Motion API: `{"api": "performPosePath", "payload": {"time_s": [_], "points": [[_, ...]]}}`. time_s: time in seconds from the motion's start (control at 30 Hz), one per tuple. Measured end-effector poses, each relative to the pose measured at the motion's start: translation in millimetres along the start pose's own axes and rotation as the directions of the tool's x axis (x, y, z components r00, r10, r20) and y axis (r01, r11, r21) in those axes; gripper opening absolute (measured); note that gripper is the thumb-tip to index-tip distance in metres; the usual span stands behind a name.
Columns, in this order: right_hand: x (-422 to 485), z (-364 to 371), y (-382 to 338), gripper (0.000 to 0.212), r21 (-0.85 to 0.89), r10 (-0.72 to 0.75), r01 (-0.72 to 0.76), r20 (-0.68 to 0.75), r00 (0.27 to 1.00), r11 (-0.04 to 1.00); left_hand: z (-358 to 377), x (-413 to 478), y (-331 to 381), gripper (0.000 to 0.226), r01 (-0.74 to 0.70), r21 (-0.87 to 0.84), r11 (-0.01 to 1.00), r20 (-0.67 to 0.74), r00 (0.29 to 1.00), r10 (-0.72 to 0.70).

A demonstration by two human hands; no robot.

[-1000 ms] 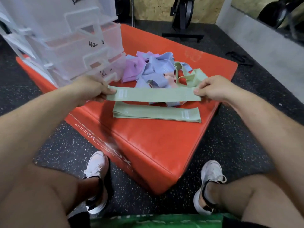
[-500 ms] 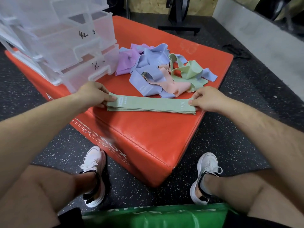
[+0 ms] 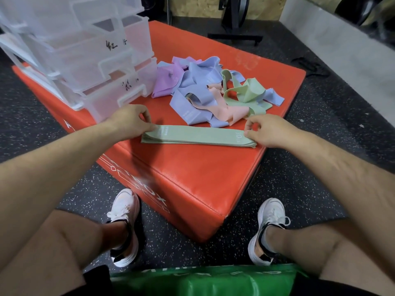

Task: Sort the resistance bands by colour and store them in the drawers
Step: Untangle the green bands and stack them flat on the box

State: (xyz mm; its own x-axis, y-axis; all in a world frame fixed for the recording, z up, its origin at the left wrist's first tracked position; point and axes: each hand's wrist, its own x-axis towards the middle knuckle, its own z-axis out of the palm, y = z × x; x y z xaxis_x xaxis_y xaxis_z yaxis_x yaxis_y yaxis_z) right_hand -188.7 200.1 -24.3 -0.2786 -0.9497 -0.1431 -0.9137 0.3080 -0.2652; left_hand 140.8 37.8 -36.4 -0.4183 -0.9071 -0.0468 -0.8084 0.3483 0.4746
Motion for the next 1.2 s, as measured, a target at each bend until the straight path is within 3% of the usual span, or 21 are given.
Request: {"api": "performPosePath", "payload": {"time_s": [0.1,0.3,0.47,0.73,0.83,0.93,1.07,1.2], "points": [[6,-8,-4,0.011,0.016,0.019,-0.019,-0.034,0.999,1.0,-6,5,25,0.022,-0.082,0.05,0.995,-0.075,0.994,0.085],[31,-19,-2,0.02,0.081,0.067,-0.059,-0.101,0.993,0.995,22,32,95,0.022,-0.29,-0.034,0.956,-0.111,0.952,0.285],[63,-16,15,0.041,0.038,0.176,-0.174,-0.072,0.982,0.984,53,58,148,0.026,-0.331,-0.114,0.937,-0.076,0.943,0.324],[89,-14,11,0.039,0.026,0.219,-0.218,-0.072,0.973,0.976,72,72,176,0.034,-0.388,-0.106,0.915,-0.067,0.921,0.383],[87,-14,7,0.034,-0.085,0.118,-0.143,-0.247,0.962,0.986,65,72,171,0.037,-0.364,-0.141,0.921,-0.104,0.93,0.352],[78,-22,1,0.044,-0.146,-0.041,-0.019,-0.393,0.919,0.989,54,66,169,0.037,-0.334,-0.276,0.901,-0.138,0.942,0.307],[68,-29,-16,0.04,-0.088,-0.164,0.139,-0.454,0.876,0.986,37,58,169,0.045,-0.315,-0.487,0.815,-0.202,0.948,0.246],[51,-35,-38,0.039,0.018,-0.238,0.28,-0.478,0.846,0.96,22,49,158,0.046,-0.301,-0.561,0.771,-0.192,0.953,0.233]]}}
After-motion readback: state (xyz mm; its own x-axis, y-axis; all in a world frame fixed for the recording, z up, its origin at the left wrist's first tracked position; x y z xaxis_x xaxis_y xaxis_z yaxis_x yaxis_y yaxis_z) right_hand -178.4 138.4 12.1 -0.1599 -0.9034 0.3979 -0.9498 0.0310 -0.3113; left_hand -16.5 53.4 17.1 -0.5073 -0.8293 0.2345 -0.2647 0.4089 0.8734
